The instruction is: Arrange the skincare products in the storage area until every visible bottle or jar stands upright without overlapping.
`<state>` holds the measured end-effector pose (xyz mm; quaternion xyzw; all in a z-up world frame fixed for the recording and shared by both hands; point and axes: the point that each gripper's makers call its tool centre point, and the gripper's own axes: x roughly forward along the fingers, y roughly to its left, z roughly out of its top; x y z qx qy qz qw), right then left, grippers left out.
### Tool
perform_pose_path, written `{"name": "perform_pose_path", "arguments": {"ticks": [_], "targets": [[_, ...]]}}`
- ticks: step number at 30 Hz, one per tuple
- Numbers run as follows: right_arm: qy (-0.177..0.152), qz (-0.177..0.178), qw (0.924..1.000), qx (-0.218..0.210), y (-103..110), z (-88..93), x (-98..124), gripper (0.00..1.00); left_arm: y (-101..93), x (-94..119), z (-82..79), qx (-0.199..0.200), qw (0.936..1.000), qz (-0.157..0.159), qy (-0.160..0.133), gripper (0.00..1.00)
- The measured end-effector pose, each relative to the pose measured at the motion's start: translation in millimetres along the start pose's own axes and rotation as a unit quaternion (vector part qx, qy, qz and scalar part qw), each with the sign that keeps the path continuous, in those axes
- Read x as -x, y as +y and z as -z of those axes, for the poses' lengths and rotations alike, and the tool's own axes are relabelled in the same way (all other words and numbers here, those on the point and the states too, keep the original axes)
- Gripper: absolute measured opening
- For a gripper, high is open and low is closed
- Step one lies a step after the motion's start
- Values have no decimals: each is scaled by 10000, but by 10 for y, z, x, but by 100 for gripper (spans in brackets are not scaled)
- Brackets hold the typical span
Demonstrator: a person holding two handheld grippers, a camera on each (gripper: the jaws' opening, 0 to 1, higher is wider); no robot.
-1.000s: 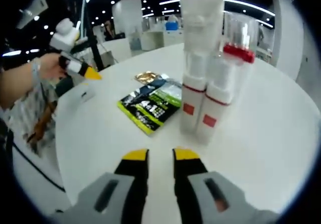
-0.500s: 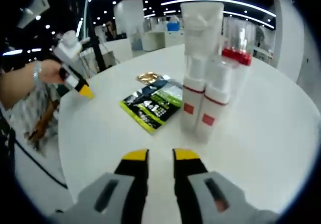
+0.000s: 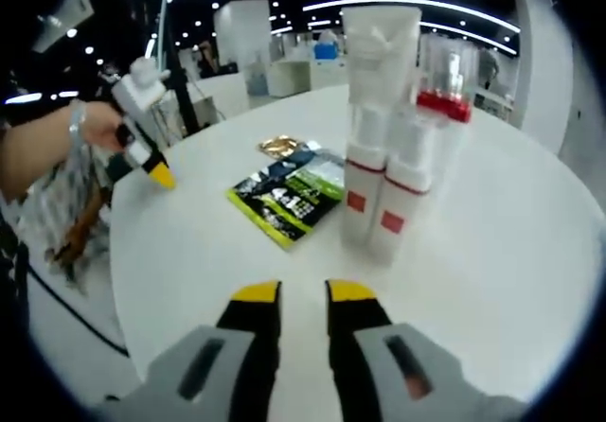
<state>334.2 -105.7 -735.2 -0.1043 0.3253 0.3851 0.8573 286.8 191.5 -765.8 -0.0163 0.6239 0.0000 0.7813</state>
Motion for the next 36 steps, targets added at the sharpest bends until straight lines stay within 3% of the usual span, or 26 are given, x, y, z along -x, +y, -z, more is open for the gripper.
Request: {"name": "perform_pose_path", "arguments": {"ticks": [2,15,26,36], "targets": [[2,10,10000,-4,-2,7,8,17,1,12,11,-26,10000,6,14,42],[5,95,9999,-46,-55,21,37,16,-34,71,17,-67,9998,-114,127,42],[37,65,10000,-13,-24,39,32,16,-84,242,-96,-3,9999,-89,-70,42],[59,70,10000,-30,-26,62,52,16,-316,346,-314,8,9993,210,-301,41]]}}
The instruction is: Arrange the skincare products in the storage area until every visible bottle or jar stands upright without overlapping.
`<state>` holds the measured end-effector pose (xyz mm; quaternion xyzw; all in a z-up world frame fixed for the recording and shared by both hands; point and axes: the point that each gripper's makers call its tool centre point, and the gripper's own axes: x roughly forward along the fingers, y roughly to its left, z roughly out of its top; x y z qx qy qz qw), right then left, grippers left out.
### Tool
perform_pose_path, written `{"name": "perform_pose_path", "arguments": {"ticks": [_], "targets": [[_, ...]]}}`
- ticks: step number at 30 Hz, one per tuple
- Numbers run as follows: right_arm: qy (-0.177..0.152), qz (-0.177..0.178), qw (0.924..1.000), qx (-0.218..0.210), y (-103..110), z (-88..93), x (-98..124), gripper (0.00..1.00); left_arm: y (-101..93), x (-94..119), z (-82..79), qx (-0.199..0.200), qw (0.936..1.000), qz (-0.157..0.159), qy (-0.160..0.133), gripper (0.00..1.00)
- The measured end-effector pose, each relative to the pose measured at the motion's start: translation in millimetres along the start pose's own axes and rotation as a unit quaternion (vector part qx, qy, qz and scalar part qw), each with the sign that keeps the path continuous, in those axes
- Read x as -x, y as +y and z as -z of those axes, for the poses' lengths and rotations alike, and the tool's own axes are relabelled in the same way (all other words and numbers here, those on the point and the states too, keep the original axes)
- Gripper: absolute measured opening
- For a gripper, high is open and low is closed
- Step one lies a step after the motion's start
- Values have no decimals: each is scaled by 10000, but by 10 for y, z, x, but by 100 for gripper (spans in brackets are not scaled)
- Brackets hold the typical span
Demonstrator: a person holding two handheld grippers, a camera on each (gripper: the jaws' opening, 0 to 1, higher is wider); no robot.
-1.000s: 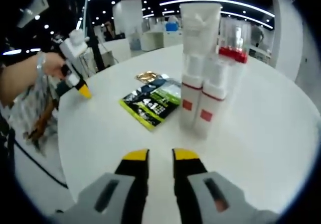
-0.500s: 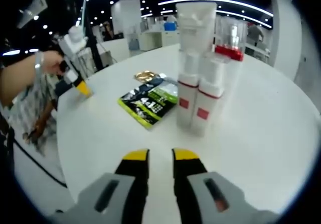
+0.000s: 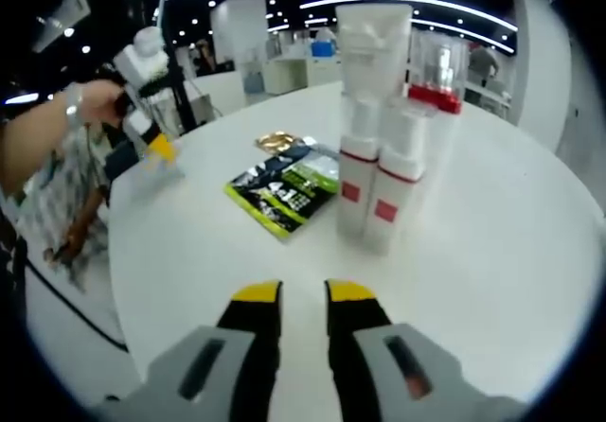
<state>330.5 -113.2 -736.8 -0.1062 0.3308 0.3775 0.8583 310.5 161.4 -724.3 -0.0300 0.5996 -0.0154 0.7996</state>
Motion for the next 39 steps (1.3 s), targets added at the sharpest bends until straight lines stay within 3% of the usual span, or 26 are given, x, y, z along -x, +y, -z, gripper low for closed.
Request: {"name": "perform_pose_path", "arguments": {"ticks": [4,16,25,39], "targets": [[13,0,10000,-17,-4,10,8,16,-154,12,-149,65,9996,248,-131,41],[8,77,9999,-115,-60,20,33,16,-483,-60,-395,12,9983,474,-350,41],[-16,148,9997,-209,-110,27,56,16,-609,-118,-474,0,9976,580,-368,41],[-10,140,9995,-283,-95,33,60,16,-627,-218,-490,25,9981,561,-250,41]]}}
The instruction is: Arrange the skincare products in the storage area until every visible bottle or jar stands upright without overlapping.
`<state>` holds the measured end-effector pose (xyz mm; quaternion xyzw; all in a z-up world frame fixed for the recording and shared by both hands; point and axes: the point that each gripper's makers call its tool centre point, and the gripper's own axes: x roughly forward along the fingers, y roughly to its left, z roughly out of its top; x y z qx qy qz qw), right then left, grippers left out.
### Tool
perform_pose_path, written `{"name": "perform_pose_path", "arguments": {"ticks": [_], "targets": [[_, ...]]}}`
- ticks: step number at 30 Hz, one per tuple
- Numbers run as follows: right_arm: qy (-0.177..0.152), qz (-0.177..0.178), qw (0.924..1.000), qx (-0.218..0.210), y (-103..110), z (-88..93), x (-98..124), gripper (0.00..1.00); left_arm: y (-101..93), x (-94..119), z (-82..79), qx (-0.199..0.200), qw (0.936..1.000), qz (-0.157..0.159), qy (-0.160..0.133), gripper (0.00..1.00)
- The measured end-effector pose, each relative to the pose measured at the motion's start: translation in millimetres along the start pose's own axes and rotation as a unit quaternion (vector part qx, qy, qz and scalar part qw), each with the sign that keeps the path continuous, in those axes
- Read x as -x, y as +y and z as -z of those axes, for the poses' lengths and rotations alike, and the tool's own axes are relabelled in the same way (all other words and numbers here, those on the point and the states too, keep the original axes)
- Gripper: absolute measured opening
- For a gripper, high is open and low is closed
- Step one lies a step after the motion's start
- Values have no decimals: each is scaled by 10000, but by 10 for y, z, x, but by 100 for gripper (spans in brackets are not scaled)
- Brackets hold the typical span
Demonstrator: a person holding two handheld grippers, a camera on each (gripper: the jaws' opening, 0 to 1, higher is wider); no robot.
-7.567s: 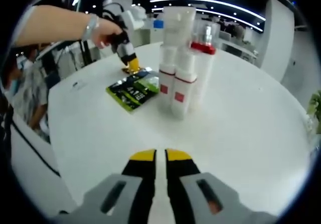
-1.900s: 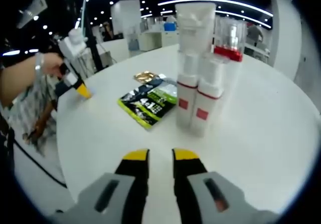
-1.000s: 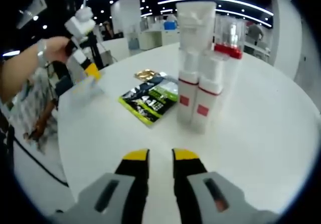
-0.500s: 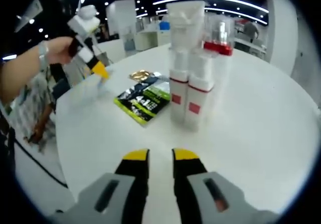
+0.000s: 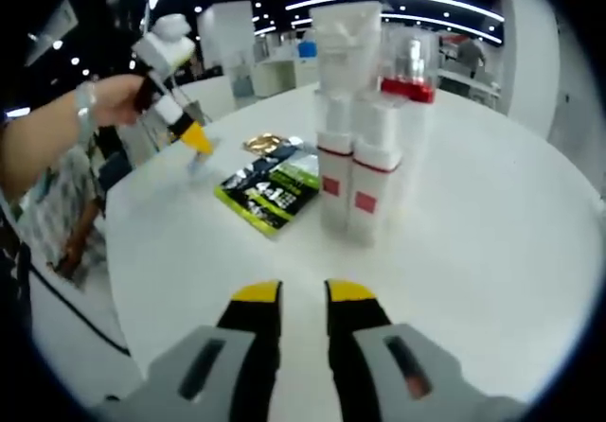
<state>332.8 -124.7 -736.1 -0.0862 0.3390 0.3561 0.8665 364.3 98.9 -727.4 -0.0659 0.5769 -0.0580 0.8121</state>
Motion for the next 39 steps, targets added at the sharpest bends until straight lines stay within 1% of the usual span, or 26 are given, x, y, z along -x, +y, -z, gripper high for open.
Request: {"name": "perform_pose_path", "arguments": {"ticks": [2,6,11,17,26,30,35,39], "targets": [[3,-7,10000,-7,3,3,4,16,-13,-8,36,10,9999,53,110,41],[2,-12,10000,-8,5,7,8,16,11,-25,44,-17,9999,-16,125,41],[0,-23,10000,-20,9,9,10,16,-14,-57,33,4,9999,47,158,41],[10,-47,10000,13,18,13,16,16,-2,-112,39,-58,9997,7,231,41],[68,-33,10000,57,8,35,25,16,21,-128,30,-31,9998,-16,217,41],[92,-33,9999,69,11,42,19,16,43,-156,21,-10,9998,-70,183,41],[112,-60,9999,104,33,41,17,16,22,-202,0,44,9999,-32,141,41],[116,-55,9999,116,33,40,27,16,37,-239,3,44,9999,-84,99,41]]}}
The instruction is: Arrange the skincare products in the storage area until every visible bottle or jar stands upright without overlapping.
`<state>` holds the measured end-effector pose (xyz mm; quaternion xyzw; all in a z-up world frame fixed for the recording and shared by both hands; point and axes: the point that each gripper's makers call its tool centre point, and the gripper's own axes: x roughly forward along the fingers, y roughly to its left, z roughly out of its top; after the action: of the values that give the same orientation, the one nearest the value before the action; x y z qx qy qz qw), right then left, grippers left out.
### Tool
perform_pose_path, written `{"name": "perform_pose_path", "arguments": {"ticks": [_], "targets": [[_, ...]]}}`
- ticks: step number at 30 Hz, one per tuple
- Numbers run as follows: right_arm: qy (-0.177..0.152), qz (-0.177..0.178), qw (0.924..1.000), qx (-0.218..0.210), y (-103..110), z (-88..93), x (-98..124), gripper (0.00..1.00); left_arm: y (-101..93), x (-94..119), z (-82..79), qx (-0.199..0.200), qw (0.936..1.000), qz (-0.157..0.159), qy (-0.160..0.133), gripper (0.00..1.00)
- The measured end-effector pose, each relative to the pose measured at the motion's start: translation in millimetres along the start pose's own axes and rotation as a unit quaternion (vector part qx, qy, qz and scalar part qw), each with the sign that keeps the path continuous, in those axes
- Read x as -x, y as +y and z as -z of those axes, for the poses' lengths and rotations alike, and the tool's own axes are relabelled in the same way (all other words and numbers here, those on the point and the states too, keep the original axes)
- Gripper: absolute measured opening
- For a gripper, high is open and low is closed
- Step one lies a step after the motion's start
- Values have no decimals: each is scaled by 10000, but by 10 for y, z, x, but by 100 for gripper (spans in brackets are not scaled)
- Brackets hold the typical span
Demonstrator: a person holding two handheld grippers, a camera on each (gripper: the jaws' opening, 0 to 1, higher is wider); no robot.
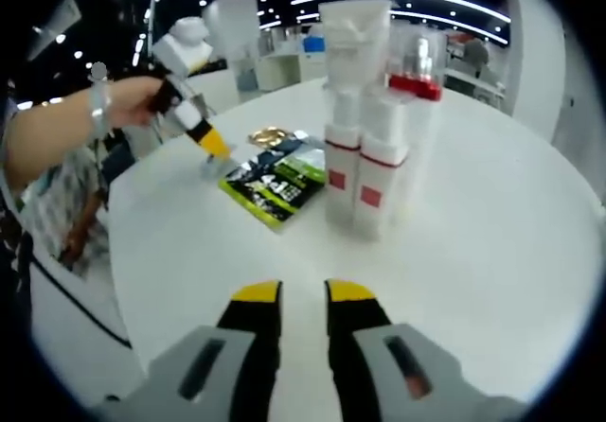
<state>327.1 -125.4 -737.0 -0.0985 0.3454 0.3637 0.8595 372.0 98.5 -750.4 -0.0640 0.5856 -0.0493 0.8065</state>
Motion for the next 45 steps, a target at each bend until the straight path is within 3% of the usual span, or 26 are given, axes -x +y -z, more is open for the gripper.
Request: {"name": "perform_pose_path", "arguments": {"ticks": [15,21,45], "targets": [[118,52,9999,53,-13,53,37,16,-14,-118,-20,-57,9987,-244,-433,41],[142,56,9999,73,2,82,34,16,-47,-122,14,-298,9965,-513,-587,41],[127,308,9994,-36,-149,187,78,16,-47,-139,-20,-264,9953,-596,-712,42]]}}
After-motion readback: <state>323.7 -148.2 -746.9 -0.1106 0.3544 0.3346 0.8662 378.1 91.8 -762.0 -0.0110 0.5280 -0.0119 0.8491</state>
